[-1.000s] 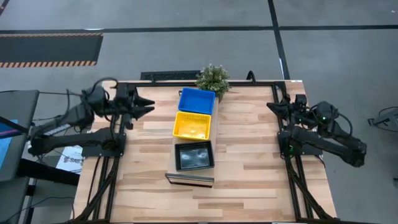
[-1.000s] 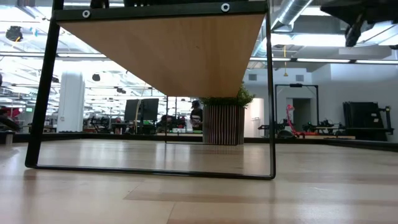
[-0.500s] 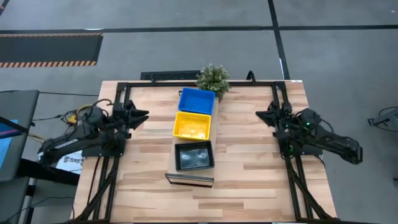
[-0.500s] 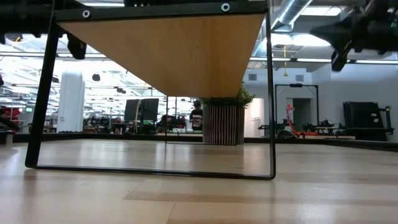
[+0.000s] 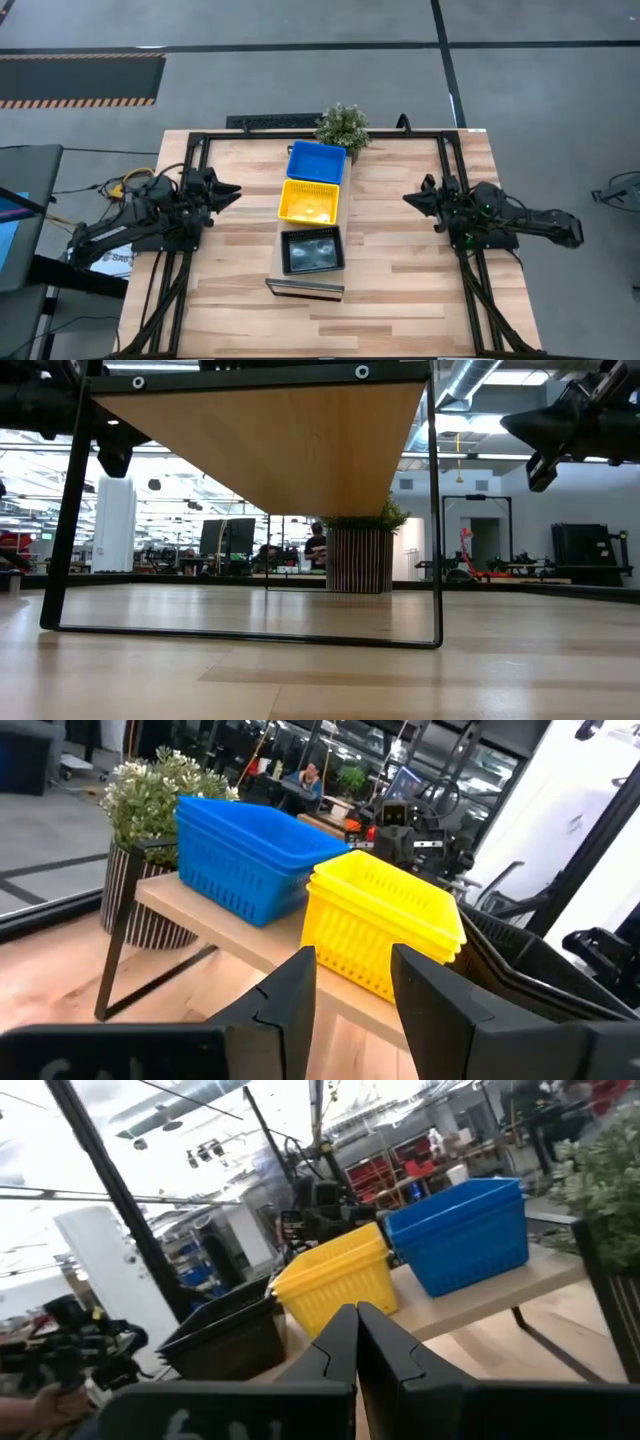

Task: Stack baskets on shelf by color
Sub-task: Return to Home Position

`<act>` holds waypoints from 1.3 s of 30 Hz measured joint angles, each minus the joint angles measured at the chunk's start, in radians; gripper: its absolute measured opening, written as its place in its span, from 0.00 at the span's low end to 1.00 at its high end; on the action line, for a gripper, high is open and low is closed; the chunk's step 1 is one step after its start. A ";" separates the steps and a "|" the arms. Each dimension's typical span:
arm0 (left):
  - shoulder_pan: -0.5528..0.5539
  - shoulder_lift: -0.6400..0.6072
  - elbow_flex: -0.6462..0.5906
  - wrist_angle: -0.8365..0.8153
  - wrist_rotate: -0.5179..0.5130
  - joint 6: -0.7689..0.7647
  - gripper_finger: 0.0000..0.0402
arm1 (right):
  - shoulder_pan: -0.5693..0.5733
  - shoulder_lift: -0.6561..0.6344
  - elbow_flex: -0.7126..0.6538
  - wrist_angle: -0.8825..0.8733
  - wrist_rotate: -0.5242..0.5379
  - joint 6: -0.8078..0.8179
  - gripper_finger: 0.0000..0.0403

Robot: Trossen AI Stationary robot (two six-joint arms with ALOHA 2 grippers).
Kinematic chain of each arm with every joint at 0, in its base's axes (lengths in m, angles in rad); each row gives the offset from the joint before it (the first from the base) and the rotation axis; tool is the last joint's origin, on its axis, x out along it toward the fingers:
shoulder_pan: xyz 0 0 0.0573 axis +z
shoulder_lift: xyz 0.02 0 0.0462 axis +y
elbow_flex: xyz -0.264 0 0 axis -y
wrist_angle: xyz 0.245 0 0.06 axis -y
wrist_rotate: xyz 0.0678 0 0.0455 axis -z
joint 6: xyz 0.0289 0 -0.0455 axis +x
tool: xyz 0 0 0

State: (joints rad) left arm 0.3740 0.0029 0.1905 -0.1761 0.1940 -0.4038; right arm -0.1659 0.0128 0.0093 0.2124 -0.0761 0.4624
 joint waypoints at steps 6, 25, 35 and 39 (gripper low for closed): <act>-0.028 -0.001 -0.082 0.078 0.004 -0.072 0.30 | 0.037 0.000 0.000 -0.011 0.058 -0.026 0.06; -0.252 0.003 -0.180 0.272 -0.244 -0.027 0.30 | 0.040 0.000 -0.001 -0.130 0.079 -0.051 0.07; -0.254 0.003 -0.182 0.214 -0.254 -0.059 0.30 | 0.040 0.000 -0.001 -0.140 0.079 -0.053 0.07; -0.254 0.003 -0.182 0.216 -0.252 -0.060 0.30 | 0.040 0.000 -0.001 -0.163 0.079 -0.053 0.07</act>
State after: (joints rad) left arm 0.1196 0.0063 0.0082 0.0398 -0.0578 -0.4637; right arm -0.1257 0.0128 0.0082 0.0491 0.0028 0.4099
